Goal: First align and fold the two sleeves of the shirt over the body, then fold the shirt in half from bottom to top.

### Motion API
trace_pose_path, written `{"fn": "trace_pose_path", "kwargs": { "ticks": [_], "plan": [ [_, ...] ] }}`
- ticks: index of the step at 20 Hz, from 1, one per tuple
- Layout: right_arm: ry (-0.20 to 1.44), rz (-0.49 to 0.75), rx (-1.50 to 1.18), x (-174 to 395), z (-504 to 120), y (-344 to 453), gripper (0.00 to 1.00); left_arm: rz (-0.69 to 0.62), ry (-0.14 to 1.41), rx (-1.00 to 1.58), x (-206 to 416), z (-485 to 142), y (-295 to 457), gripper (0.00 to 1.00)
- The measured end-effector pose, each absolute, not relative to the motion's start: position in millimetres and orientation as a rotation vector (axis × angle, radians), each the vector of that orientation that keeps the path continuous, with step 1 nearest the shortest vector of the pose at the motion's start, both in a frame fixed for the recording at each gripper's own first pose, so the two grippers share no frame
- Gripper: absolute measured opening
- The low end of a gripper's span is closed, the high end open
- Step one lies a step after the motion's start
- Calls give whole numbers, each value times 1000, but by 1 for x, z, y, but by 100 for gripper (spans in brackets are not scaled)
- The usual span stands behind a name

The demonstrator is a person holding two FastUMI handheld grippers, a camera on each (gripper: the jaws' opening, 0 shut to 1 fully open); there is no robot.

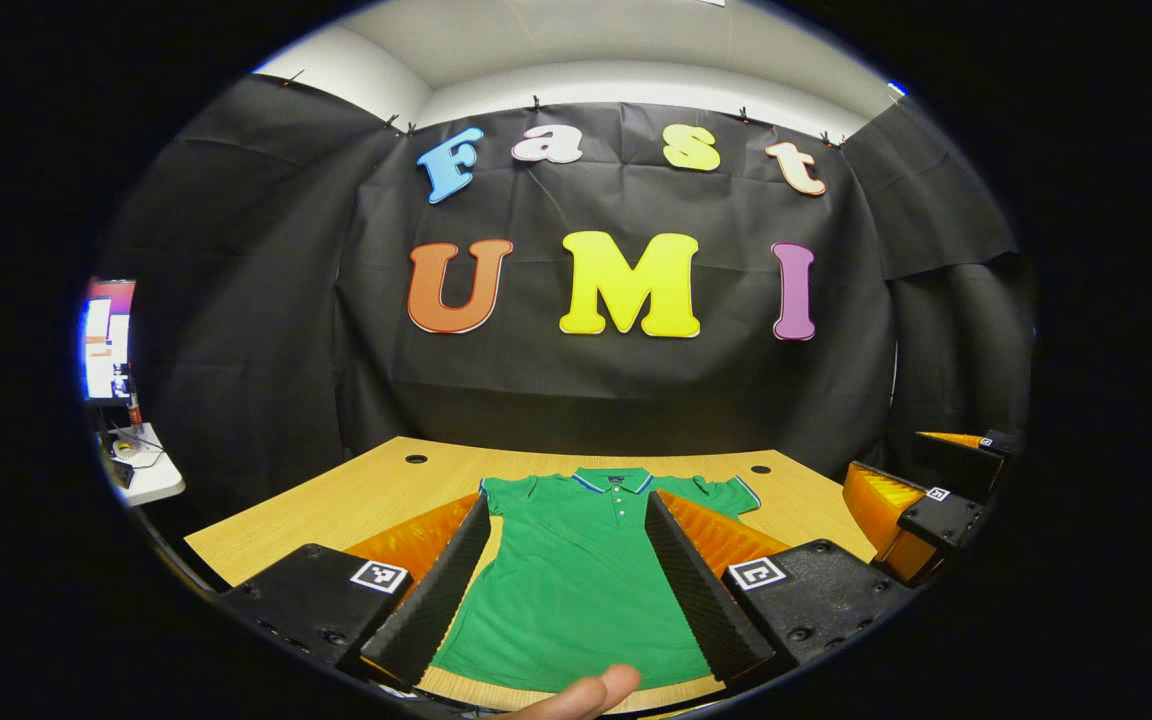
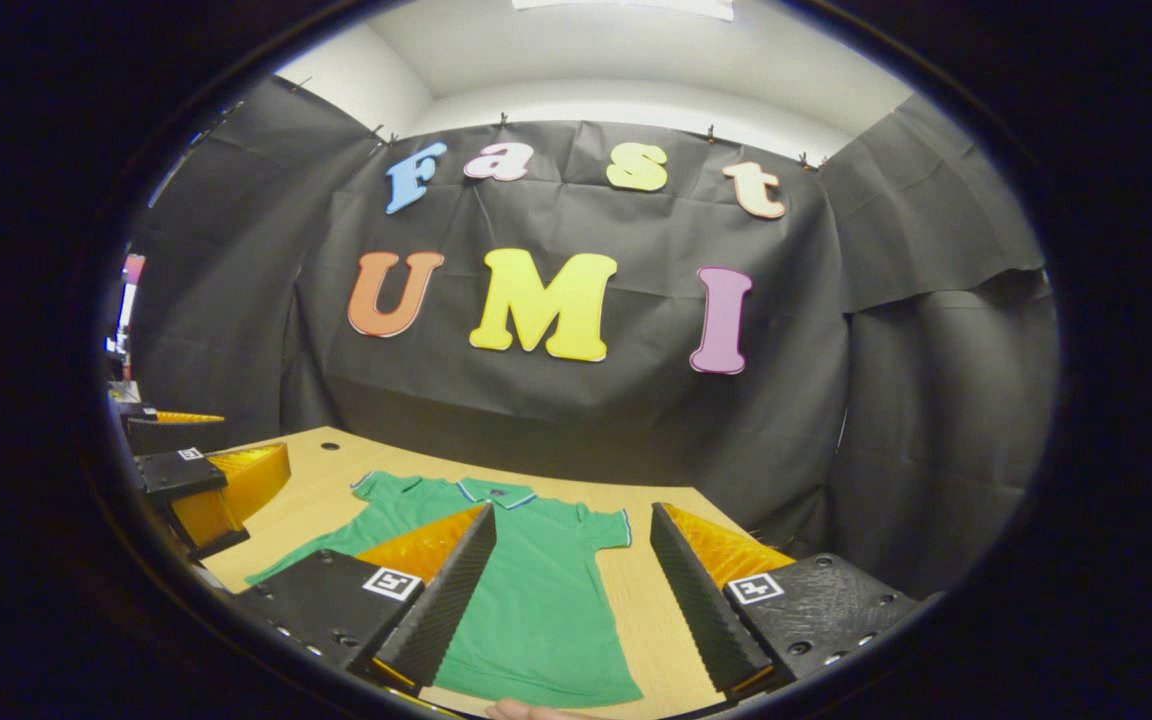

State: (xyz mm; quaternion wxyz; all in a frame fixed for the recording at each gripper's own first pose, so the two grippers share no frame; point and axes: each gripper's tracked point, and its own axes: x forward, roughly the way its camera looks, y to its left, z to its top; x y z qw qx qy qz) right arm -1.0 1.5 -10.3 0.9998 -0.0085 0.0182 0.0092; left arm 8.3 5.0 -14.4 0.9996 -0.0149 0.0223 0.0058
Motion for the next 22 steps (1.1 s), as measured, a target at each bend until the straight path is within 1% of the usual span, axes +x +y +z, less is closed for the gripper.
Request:
{"fn": "trace_pose_path", "kwargs": {
  "ticks": [2, 3, 4, 5, 6, 7, 8, 9, 11, 12, 13, 15, 16, 17, 18, 21, 22],
  "plan": [
    [46, 19, -14, 3, -14, 1, 95, 7, 49, -28, 7, -16, 5, 100],
    [52, 18, -13, 5, -16, 0, 97, 8, 48, -27, 7, -16, 5, 100],
    [59, 16, -12, 8, -19, -2, 95, 9, 49, -27, 9, -16, 4, 100],
    [68, 15, -11, 13, -21, -3, 95, 12, 50, -29, 10, -17, 5, 100],
    [77, 16, -9, 19, -23, -3, 97, 14, 49, -32, 9, -17, 5, 100],
    [83, 17, -8, 26, -24, -4, 97, 14, 50, -33, 9, -17, 4, 100],
    [92, 10, -3, 34, -26, -8, 93, 13, 42, -27, 10, -17, 5, 100],
    [98, 6, -1, 44, -27, -10, 95, 19, 36, -15, 12, -16, 6, 100],
    [120, 8, -7, 69, -33, -10, 95, 34, 28, 4, 17, -19, 9, 100],
    [131, 7, -8, 81, -38, -12, 93, 41, 26, 6, 27, -21, 12, 100],
    [147, 9, -6, 94, -43, -14, 93, 45, 36, 3, 37, -25, 14, 100],
    [185, 26, 14, 119, -55, -13, 98, 42, 49, -19, 58, -31, 12, 100],
    [202, 34, 21, 132, -61, -14, 95, 42, 45, -27, 68, -31, 12, 100],
    [219, 32, 20, 146, -67, -19, 98, 43, 51, -26, 79, -34, 13, 100],
    [238, 23, 15, 160, -74, -26, 95, 43, 61, -23, 90, -39, 12, 100],
    [345, 57, 59, 204, -100, -34, 95, 45, 84, -11, 123, -49, 13, 100],
    [386, 71, 90, 220, -108, -39, 98, 52, 87, -8, 130, -52, 15, 100]
  ]
}}
